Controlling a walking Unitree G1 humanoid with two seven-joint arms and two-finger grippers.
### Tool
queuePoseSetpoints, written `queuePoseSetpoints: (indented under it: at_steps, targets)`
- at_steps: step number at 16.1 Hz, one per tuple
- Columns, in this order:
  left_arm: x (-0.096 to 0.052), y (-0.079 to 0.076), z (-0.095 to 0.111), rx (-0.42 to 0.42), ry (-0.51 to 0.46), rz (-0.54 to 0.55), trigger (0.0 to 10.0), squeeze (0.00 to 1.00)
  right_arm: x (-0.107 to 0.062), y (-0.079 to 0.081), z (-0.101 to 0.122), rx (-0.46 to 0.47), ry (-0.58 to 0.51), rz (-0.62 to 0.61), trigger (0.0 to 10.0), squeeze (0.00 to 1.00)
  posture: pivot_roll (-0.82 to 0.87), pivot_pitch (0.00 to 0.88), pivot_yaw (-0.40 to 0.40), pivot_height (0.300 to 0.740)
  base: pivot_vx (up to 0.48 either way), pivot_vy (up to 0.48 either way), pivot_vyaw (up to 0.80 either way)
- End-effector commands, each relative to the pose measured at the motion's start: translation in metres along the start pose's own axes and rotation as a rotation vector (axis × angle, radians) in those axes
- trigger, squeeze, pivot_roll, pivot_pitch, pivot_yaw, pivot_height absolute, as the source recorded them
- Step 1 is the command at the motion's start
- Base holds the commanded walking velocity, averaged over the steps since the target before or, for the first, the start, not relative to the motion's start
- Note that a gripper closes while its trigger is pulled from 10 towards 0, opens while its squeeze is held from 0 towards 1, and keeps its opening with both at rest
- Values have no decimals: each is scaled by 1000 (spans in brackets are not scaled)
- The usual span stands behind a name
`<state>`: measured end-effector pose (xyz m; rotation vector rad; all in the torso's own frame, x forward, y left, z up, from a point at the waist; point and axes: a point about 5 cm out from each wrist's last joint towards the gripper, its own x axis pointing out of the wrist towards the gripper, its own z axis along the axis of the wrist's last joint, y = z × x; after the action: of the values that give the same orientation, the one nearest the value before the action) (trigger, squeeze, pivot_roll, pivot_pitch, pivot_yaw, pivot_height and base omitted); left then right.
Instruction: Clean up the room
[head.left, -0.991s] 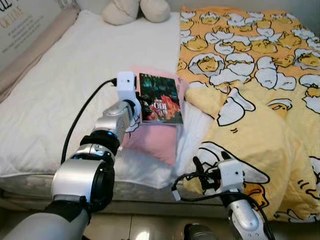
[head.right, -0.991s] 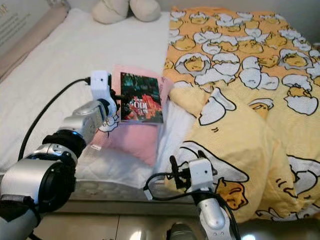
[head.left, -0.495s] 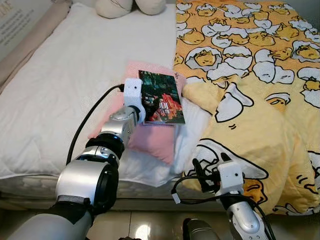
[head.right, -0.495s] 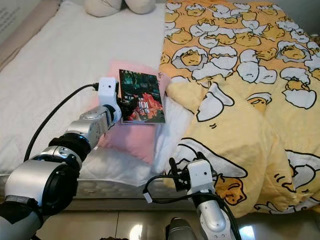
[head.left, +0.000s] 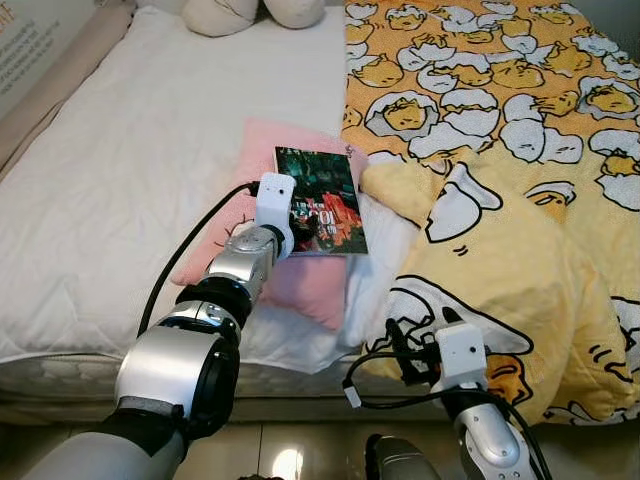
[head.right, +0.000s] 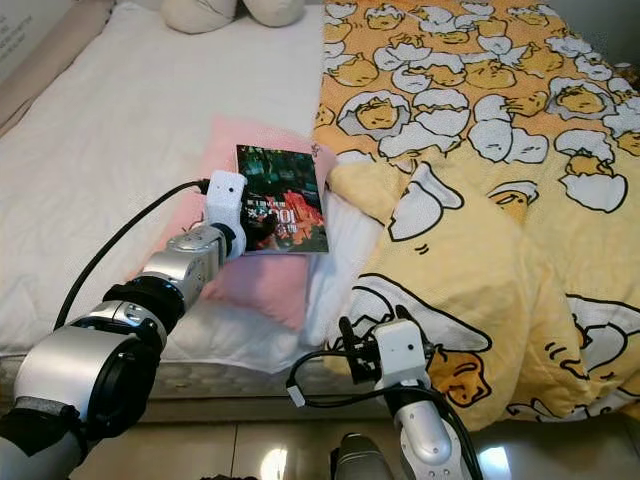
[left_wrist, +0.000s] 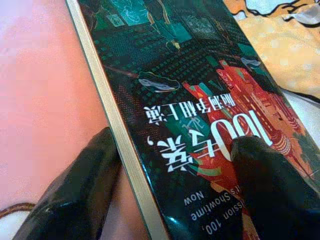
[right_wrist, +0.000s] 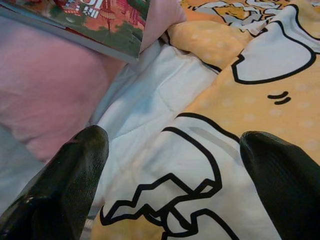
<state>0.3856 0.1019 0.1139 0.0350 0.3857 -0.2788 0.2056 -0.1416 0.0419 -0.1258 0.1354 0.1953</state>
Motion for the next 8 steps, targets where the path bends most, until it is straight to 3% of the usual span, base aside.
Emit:
queuePoseSetpoints:
  at_steps: [1,3,6,8]
  targets:
    - [-1,0,-10,-11,29,-5,0,0,1,-1,2,2,2,-9,10000,0,-357,104,95,740,0,0,0]
    - [-1,0,-12,-38,31,-10,0,0,3,-1,2,2,2,-9,10000,0,-356,100,96,740,0,0,0]
    - [-1,-5,-7,-176,-3,-100,0,0,6,-2,3,1,-2,-11,10000,0,-353,94,95,740,0,0,0]
    - [-1,-1,-6,-213,-12,-94,0,0,9,-2,3,1,-1,-10,10000,0,-350,79,99,740,0,0,0]
